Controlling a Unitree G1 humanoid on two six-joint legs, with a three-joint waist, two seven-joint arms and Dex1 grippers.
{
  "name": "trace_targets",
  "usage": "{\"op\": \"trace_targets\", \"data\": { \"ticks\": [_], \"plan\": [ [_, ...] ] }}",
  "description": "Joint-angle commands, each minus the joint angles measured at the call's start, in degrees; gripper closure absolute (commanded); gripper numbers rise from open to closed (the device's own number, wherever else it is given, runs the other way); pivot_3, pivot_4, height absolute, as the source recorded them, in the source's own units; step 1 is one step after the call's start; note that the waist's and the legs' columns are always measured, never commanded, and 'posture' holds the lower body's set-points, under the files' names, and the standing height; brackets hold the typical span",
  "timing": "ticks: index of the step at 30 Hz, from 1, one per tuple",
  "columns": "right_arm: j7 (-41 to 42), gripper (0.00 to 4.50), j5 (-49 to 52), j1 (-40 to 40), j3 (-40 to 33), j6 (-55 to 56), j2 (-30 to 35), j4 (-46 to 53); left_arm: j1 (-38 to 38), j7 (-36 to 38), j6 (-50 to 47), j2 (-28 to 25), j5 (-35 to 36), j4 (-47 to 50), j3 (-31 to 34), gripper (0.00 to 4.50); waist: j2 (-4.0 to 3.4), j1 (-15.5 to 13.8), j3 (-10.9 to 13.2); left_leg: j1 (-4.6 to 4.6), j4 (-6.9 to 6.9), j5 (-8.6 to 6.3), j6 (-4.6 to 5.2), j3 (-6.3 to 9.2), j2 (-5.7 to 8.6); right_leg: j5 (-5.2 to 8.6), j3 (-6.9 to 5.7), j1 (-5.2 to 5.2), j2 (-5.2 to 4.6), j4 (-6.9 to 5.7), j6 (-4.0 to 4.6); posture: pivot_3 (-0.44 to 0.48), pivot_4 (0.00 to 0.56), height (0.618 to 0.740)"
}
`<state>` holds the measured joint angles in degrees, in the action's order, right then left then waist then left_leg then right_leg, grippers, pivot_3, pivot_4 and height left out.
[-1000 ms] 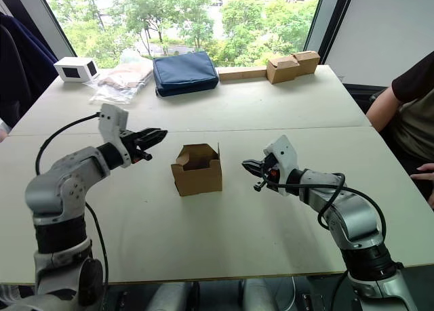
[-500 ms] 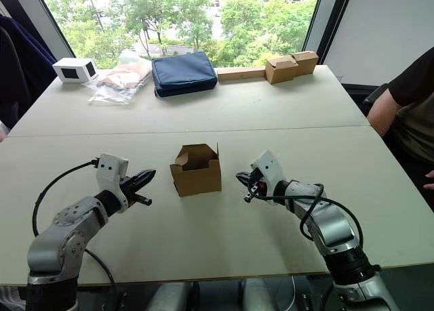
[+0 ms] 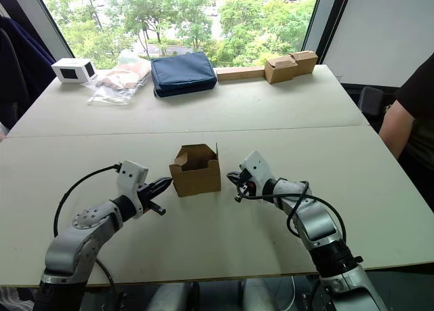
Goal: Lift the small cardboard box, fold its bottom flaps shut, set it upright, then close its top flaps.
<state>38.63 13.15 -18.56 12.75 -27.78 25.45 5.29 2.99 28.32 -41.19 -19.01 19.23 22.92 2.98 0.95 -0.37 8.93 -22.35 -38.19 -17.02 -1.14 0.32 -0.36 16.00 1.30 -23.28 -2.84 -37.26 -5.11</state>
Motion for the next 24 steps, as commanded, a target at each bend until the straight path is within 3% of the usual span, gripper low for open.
{"op": "trace_targets", "data": {
  "ticks": [1, 24],
  "plan": [
    [1.7, 4.50, 0.6, 0.1, 0.1, -0.1, -0.2, 2.6, 0.3, 1.2, -2.1, -0.3, 3.3, 4.0, -1.3, 4.45, 0.00, 0.0, 0.0, 0.00, 0.00, 0.00, 0.00, 0.00, 0.00, 0.00, 0.00, 0.00, 0.00, 0.00, 0.00, 0.000, 0.150, 0.740],
    [4.0, 4.50, 3.6, 8.5, -3.5, -7.7, 4.5, 13.7, -0.6, 2.6, -2.7, -2.8, 4.4, 3.5, -6.6, 4.45, -0.01, -0.1, 0.0, 0.02, 0.01, -0.01, 0.01, 0.01, -0.01, 0.01, -0.01, 0.06, 0.01, 0.09, 0.01, 0.000, 0.150, 0.740]
  ]
}}
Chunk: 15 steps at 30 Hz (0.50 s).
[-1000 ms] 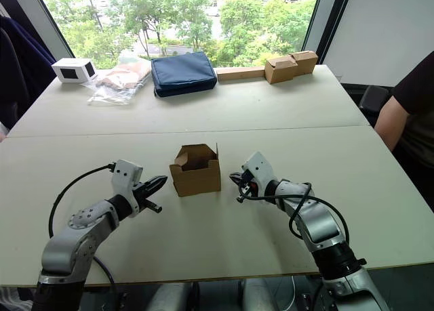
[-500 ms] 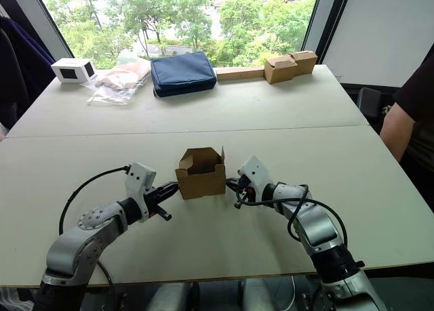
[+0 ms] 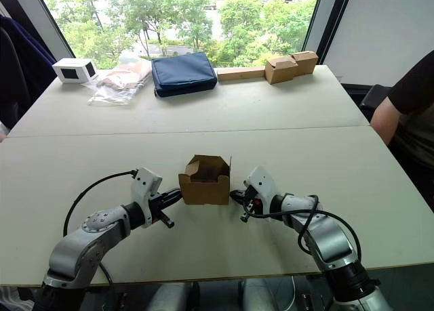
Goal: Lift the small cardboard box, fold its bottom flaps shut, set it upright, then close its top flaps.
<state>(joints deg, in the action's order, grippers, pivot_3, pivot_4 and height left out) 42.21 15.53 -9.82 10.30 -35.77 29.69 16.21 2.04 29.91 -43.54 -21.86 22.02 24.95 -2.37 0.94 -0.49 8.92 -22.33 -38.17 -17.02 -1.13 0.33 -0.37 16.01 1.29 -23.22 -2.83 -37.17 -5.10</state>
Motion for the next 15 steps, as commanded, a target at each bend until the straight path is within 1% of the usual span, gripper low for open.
{"op": "trace_targets", "data": {
  "ticks": [1, 10, 15],
  "plan": [
    [0.3, 4.50, 1.2, -0.3, -1.2, 0.3, 0.3, 2.7, 0.4, 1.1, -0.5, 0.0, 1.8, 1.6, -1.3, 4.45, 0.00, 0.0, 0.0, 0.00, 0.00, 0.00, 0.00, 0.00, 0.00, 0.00, 0.00, 0.00, 0.00, 0.00, 0.00, 0.000, 0.150, 0.740],
    [0.0, 4.50, 0.5, -1.0, -1.0, 0.8, 0.4, 1.9, 0.5, 1.7, -1.0, -0.4, 2.8, 1.9, -1.6, 4.45, 0.00, 0.0, 0.0, 0.00, 0.00, 0.00, 0.00, 0.00, 0.00, 0.00, 0.00, 0.00, 0.01, 0.00, 0.00, 0.000, 0.150, 0.740],
    [0.6, 4.50, 0.7, -0.8, -1.0, 0.6, 0.9, 2.3, 0.5, 0.7, -1.3, 0.1, 3.6, 1.5, 0.5, 4.45, 0.00, 0.0, 0.0, 0.00, 0.00, 0.00, 0.00, 0.00, 0.00, 0.00, 0.00, 0.00, 0.02, 0.00, 0.00, 0.000, 0.150, 0.740]
  ]
}}
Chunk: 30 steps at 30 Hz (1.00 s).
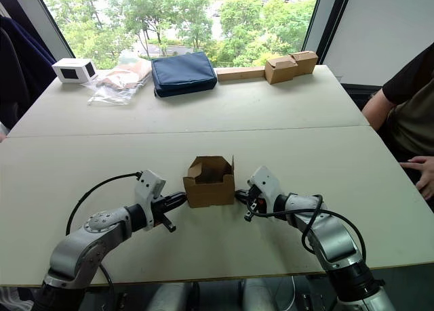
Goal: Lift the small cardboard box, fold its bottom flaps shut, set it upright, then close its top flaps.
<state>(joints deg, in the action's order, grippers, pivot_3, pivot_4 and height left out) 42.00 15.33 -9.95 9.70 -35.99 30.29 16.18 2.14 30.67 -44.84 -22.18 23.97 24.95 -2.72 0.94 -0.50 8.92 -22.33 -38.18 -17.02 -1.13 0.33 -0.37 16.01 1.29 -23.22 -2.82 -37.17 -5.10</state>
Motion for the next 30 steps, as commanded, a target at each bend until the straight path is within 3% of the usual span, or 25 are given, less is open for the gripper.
{"op": "trace_targets", "data": {
  "ticks": [1, 12, 17, 22, 25, 30],
  "plan": [
    [0.9, 4.50, 1.0, -0.6, -0.4, 0.6, 0.4, 2.6, 0.5, -0.2, 0.0, 0.4, 2.0, 1.3, 1.4, 4.45, 0.00, 0.0, 0.0, 0.00, 0.00, 0.00, 0.00, 0.00, 0.00, 0.00, 0.00, 0.00, 0.00, 0.00, 0.00, 0.000, 0.150, 0.740],
    [3.9, 4.50, 4.2, -0.9, -3.8, -0.2, 3.0, 4.8, 0.0, 5.4, -2.9, -6.6, 9.1, 1.4, 8.9, 4.45, 0.00, 0.1, 0.0, 0.01, 0.00, 0.00, 0.00, 0.00, -0.03, 0.00, -0.01, 0.00, 0.03, 0.00, 0.00, 0.000, 0.150, 0.740],
    [7.1, 4.50, 7.1, -1.7, -7.7, -1.4, 7.6, 5.8, 5.5, 8.4, -4.3, -10.1, 14.2, -2.1, 14.4, 4.45, -0.01, -0.2, 0.0, 0.01, 0.01, 0.00, 0.01, 0.01, -0.03, 0.01, -0.03, 0.02, 0.02, 0.04, 0.01, 0.000, 0.150, 0.740],
    [8.2, 4.50, 7.3, -6.1, -11.0, 0.1, 10.2, -0.9, 12.6, 10.5, 1.7, -16.0, 7.7, -11.4, 12.5, 4.45, -0.01, 0.0, 0.0, 0.03, 0.01, -0.01, 0.01, 0.02, 0.00, 0.01, -0.07, 0.05, 0.12, 0.05, 0.01, 0.000, 0.150, 0.740],
    [7.5, 4.50, 7.2, -9.0, -11.9, 1.8, 9.2, -5.1, 15.6, 10.8, 5.7, -16.6, 5.6, -15.3, 12.7, 4.45, -0.01, 0.2, 0.0, 0.06, 0.05, -0.01, 0.02, -0.01, -0.01, 0.01, -0.11, 0.04, 0.19, 0.05, 0.01, 0.000, 0.150, 0.740],
    [6.6, 4.50, 11.8, -11.6, -13.3, -1.3, 6.0, -3.5, 18.6, 13.7, 7.0, -15.7, 7.8, -14.4, 12.7, 4.45, 0.00, 0.3, 0.0, -0.04, 0.06, -0.01, 0.02, -0.01, -0.04, 0.00, -0.07, -0.05, 0.09, 0.05, 0.00, 0.000, 0.150, 0.740]
  ]
}}
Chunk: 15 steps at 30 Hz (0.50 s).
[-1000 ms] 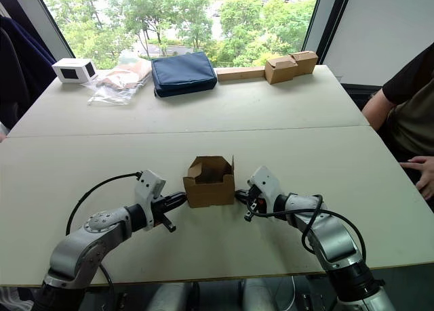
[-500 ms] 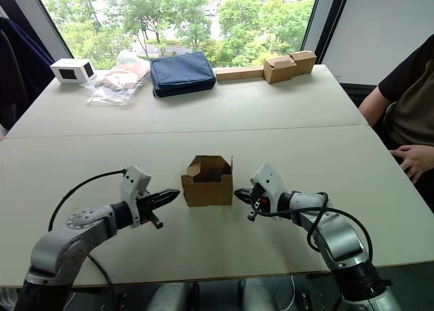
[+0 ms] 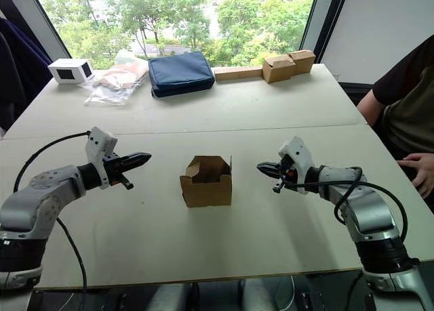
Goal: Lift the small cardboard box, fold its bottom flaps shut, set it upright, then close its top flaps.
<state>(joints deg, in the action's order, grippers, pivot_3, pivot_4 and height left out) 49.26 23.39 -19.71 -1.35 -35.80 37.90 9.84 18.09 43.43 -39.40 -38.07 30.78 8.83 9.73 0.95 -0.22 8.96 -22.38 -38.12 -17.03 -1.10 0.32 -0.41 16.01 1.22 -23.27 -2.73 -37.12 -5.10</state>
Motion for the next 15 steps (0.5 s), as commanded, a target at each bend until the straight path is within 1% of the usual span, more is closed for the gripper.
{"op": "trace_targets", "data": {
  "ticks": [1, 5, 8, 9, 12, 15],
  "plan": [
    [-1.0, 4.50, 4.6, -1.9, -2.5, -2.5, -2.0, 4.0, 2.9, 1.2, 1.4, 0.4, 1.2, 2.0, -0.2, 4.45, 0.00, 0.0, 0.0, 0.00, 0.00, 0.00, 0.00, 0.00, -0.01, 0.00, 0.02, 0.01, -0.02, 0.00, 0.00, 0.000, 0.150, 0.740],
    [-2.2, 4.50, 8.2, -1.5, -3.6, -6.3, -2.5, 7.7, 2.8, 1.2, -0.1, 1.0, 2.5, 4.8, -0.4, 4.45, 0.00, -0.2, 0.0, 0.01, -0.01, 0.00, 0.00, 0.01, 0.00, 0.00, 0.02, 0.02, -0.05, -0.02, 0.00, 0.000, 0.150, 0.740],
    [-2.8, 4.50, 10.1, -1.3, -3.9, -8.5, -2.2, 9.9, 1.4, -1.0, 1.3, 2.5, 1.9, 6.7, 0.6, 4.45, 0.00, -0.2, 0.0, 0.00, 0.00, 0.00, 0.00, 0.01, 0.01, 0.00, 0.03, 0.02, -0.09, -0.02, -0.01, 0.000, 0.150, 0.740],
    [-2.9, 4.50, 10.9, -1.3, -4.0, -9.3, -2.1, 10.7, 0.4, -0.4, 0.8, 2.4, 2.6, 7.5, 0.5, 4.45, 0.00, -0.1, 0.0, 0.00, -0.01, 0.00, 0.00, 0.01, 0.00, 0.00, 0.03, 0.02, -0.09, -0.01, -0.01, 0.000, 0.150, 0.740],
    [-3.3, 4.50, 12.6, -1.2, -3.8, -11.2, -2.0, 12.4, -1.6, 3.8, -4.8, 1.8, 9.8, 9.3, 1.3, 4.45, 0.00, 0.0, 0.0, 0.01, 0.00, 0.00, 0.00, 0.01, -0.02, 0.00, 0.04, 0.01, -0.09, -0.03, 0.00, 0.000, 0.150, 0.740],
    [-4.3, 4.50, 13.5, -1.6, -2.4, -12.5, -2.9, 13.5, -2.9, 6.1, -6.3, 0.6, 11.4, 10.8, -0.2, 4.45, -0.01, 0.1, 0.0, 0.01, 0.00, 0.00, 0.00, 0.02, -0.06, 0.00, 0.03, 0.00, -0.07, -0.02, 0.00, 0.000, 0.150, 0.740]
  ]
}}
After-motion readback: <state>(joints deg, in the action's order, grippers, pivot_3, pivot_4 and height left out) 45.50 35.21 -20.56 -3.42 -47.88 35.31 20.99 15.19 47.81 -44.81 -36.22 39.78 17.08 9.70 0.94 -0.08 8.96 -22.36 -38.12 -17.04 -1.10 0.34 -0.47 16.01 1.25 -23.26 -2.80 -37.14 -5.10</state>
